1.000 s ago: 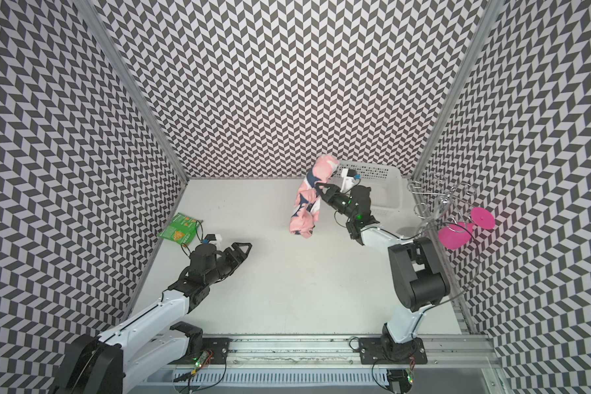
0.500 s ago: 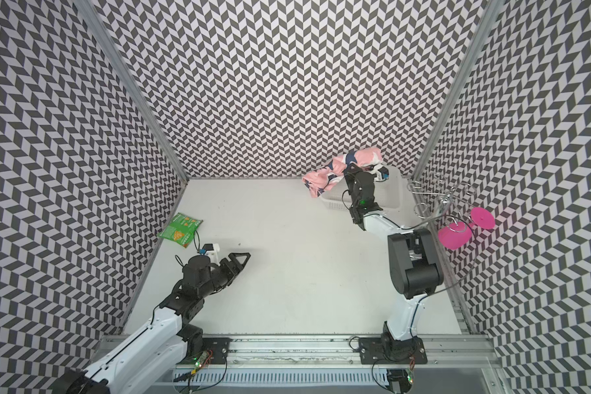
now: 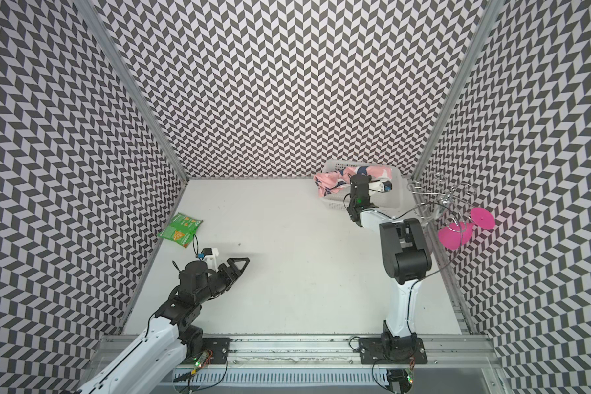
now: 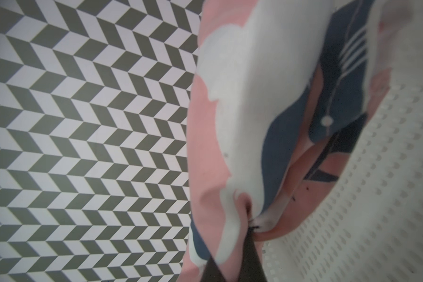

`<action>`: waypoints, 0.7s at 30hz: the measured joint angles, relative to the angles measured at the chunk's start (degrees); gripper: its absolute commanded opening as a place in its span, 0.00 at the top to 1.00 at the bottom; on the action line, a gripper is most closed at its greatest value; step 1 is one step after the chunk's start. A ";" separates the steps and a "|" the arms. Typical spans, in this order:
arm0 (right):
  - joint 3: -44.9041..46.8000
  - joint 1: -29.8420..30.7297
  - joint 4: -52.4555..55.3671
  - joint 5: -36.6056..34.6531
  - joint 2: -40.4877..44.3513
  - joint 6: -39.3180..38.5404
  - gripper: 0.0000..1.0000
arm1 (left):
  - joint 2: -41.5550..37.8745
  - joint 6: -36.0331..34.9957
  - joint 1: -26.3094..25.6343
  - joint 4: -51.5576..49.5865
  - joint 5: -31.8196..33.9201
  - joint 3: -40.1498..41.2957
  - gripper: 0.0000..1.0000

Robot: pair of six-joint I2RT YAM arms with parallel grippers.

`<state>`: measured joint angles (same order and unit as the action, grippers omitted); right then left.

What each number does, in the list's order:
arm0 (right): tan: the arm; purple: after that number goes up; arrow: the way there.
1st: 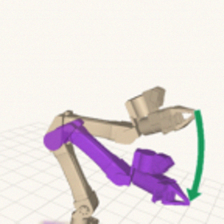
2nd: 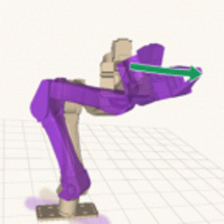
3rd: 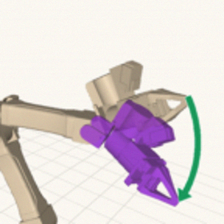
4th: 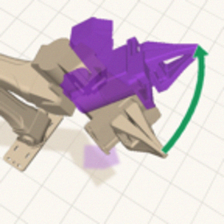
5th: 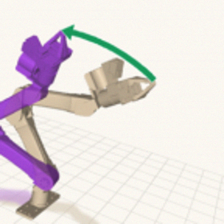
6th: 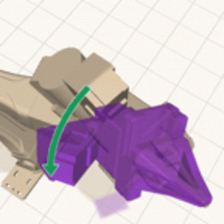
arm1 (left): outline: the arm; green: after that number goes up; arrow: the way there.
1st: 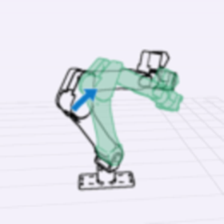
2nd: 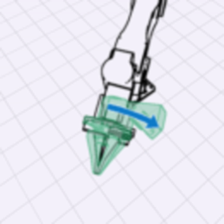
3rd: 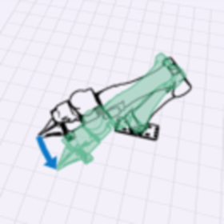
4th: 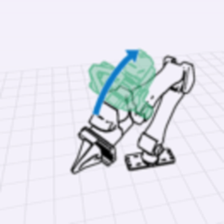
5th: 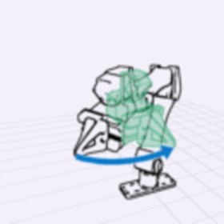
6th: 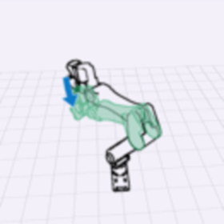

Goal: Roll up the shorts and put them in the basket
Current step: Place the shorts in the bin.

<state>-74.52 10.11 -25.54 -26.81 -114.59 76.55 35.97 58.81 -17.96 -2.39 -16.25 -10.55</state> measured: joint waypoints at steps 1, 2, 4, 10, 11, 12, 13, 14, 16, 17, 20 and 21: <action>0.00 -0.20 0.98 -0.90 -0.02 0.20 1.00 | 0.00 -0.02 0.00 -0.04 0.00 0.11 0.20; 0.00 -0.35 1.81 -1.70 -0.09 0.55 1.00 | -0.02 -0.02 0.00 -0.09 0.00 0.26 0.20; 0.00 -0.81 2.84 -2.49 -0.46 1.09 1.00 | -0.04 -0.02 0.00 -0.24 0.00 0.61 0.20; -1.86 -1.79 4.46 -3.37 -3.15 2.16 1.00 | -0.02 0.00 0.00 -0.35 0.02 0.79 0.20; -2.51 -1.90 4.59 -3.26 -3.58 2.27 1.00 | 0.04 0.00 0.00 -0.35 0.02 0.79 0.20; -2.97 -1.99 4.68 -3.17 -4.02 2.40 1.00 | 0.04 0.02 0.00 -0.37 0.02 0.79 0.20; -3.56 -2.10 4.87 -3.10 -4.57 2.51 1.00 | 0.04 0.04 0.00 -0.35 0.02 0.81 0.20; -4.04 -2.19 5.11 -2.95 -5.11 2.58 0.98 | 0.04 0.09 0.00 -0.35 0.02 0.81 0.20; -4.55 -2.38 5.99 -2.73 -5.75 2.60 0.92 | 0.04 0.20 0.00 -0.35 0.04 0.85 0.20; -4.57 -2.43 6.47 -2.60 -5.99 2.60 0.89 | 0.02 0.24 0.00 -0.35 0.04 0.92 0.20; -4.44 -2.43 8.66 -2.03 -6.54 2.56 0.74 | 0.04 0.42 0.00 -0.35 0.07 1.25 0.20; -4.28 -2.43 9.35 -1.86 -6.54 2.69 0.67 | 0.04 0.46 0.00 -0.35 0.07 1.33 0.20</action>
<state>-78.81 7.68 -16.19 -28.67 -121.12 79.24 36.01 59.27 -17.96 -2.74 -16.19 -9.21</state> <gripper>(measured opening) 0.235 0.801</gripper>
